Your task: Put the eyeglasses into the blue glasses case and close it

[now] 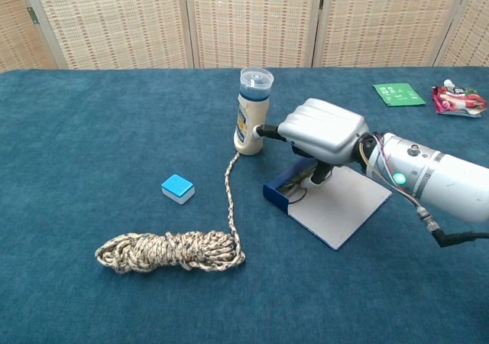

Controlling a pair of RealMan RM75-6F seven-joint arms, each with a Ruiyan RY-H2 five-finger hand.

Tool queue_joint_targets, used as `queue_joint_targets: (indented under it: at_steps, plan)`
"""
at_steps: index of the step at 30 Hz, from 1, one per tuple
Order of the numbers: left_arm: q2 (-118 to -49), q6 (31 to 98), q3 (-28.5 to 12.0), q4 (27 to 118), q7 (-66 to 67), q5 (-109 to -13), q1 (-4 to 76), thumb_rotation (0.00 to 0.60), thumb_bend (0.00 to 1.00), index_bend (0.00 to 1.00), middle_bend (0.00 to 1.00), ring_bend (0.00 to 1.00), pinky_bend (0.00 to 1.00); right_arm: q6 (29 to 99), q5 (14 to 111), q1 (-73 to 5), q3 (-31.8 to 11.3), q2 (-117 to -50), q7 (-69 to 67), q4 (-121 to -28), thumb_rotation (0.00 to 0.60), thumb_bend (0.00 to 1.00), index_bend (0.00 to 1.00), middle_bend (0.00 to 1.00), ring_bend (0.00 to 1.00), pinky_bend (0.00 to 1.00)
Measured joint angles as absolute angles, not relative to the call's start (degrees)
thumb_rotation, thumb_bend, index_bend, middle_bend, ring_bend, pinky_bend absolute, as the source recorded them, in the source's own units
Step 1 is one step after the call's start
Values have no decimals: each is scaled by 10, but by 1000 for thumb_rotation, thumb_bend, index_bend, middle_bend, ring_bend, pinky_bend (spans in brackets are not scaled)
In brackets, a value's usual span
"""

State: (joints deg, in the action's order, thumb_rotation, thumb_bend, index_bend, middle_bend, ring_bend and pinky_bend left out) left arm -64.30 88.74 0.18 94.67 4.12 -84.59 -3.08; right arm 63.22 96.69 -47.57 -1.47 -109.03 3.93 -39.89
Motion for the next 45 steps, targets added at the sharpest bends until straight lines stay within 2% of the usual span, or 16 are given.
queue_joint_targets:
  at_steps: [7, 10, 14, 18, 27, 45]
  plan:
    - [-645, 884, 1, 949, 44, -852, -26, 600, 195, 69, 92, 121, 232, 655, 962, -452, -9, -1040, 46, -466, 600, 121, 180, 1000, 1000, 1000]
    - [-645, 887, 0, 949, 42, -854, -26, 600, 195, 69, 92, 121, 232, 674, 957, -432, -6, -1012, 48, -505, 600, 168, 186, 1000, 1000, 1000]
    - [-645, 884, 0, 948, 42, -853, -24, 600, 194, 69, 92, 121, 232, 708, 950, -388, 6, -975, 39, -545, 600, 190, 263, 1000, 1000, 1000]
    - [-645, 884, 1, 949, 44, -856, -23, 600, 195, 69, 92, 121, 232, 726, 945, -352, 22, -960, 24, -552, 600, 190, 287, 1000, 1000, 1000]
    - [-646, 883, 3, 956, 51, -860, -22, 600, 194, 69, 92, 121, 232, 730, 940, -319, 38, -971, -7, -501, 600, 191, 287, 1000, 1000, 1000]
    - [-639, 888, 4, 965, 61, -861, -24, 600, 195, 69, 92, 121, 232, 695, 938, -320, 33, -1044, -66, -363, 600, 190, 287, 1000, 1000, 1000]
